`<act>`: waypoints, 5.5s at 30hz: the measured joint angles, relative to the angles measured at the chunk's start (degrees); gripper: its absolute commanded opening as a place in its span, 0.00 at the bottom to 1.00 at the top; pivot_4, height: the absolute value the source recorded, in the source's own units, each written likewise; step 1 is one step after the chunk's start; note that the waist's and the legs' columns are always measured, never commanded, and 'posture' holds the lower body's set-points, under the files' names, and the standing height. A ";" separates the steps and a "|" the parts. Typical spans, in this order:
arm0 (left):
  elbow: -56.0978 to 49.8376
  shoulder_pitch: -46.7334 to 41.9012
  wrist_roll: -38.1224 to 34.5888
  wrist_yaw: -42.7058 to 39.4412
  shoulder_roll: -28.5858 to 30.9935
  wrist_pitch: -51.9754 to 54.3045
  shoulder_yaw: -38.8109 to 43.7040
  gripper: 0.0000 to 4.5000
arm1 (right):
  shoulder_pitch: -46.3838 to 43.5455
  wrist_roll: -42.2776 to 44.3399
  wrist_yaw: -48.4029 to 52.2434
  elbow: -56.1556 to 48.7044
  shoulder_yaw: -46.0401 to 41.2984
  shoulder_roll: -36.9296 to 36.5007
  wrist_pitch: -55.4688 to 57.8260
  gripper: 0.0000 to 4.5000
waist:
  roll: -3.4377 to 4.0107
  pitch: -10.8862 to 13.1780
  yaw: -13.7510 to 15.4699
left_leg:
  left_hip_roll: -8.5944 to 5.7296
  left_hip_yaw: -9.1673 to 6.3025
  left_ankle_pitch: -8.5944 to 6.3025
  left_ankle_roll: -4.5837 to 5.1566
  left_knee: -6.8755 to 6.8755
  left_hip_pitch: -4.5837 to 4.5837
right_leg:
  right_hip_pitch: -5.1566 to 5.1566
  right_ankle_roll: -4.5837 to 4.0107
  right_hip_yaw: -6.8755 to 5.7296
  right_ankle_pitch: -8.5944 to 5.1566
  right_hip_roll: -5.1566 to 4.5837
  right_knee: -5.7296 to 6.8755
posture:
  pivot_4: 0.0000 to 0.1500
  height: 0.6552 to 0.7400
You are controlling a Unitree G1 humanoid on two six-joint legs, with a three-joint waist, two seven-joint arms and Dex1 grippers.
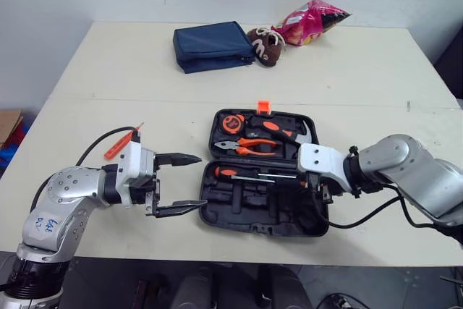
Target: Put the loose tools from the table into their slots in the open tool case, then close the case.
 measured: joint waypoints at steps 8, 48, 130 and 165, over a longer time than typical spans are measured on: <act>-0.24 0.01 0.00 0.03 0.00 0.26 0.00 1.00 | -0.01 -2.15 0.91 -1.62 0.10 0.15 1.54 0.22 | 0.00 0.00 0.10 | 0.00 0.00 0.00 0.00 0.00 0.00 | 0.00 0.00 -0.03 0.00 0.04 0.00 | 1.00 1.00; 2.03 -2.79 1.07 0.98 -1.27 -0.97 -1.21 1.00 | 23.72 7.98 8.76 11.94 -29.09 21.85 -38.56 0.02 | -0.10 -0.03 0.34 | -0.12 -0.04 0.03 0.04 0.04 0.11 | 0.20 0.01 -0.28 0.00 0.18 0.06 | 1.00 1.00; 60.57 0.24 11.31 0.47 16.69 -27.43 25.29 1.00 | 54.96 13.24 -2.23 36.69 -70.50 15.30 -63.20 0.99 | -0.09 -0.16 -1.27 | 0.29 0.40 -0.37 -0.67 -0.43 0.87 | 0.12 -0.64 0.25 -0.29 -0.17 0.40 | 1.00 1.00; 57.77 -26.19 24.68 15.05 7.21 6.99 -2.46 0.73 | 39.29 21.28 1.90 6.06 -43.93 26.13 -55.31 1.00 | -0.58 -0.16 0.16 | 0.05 1.14 0.02 -0.07 -0.15 0.49 | -0.61 -0.48 -0.15 -0.20 0.07 1.20 | 1.00 1.00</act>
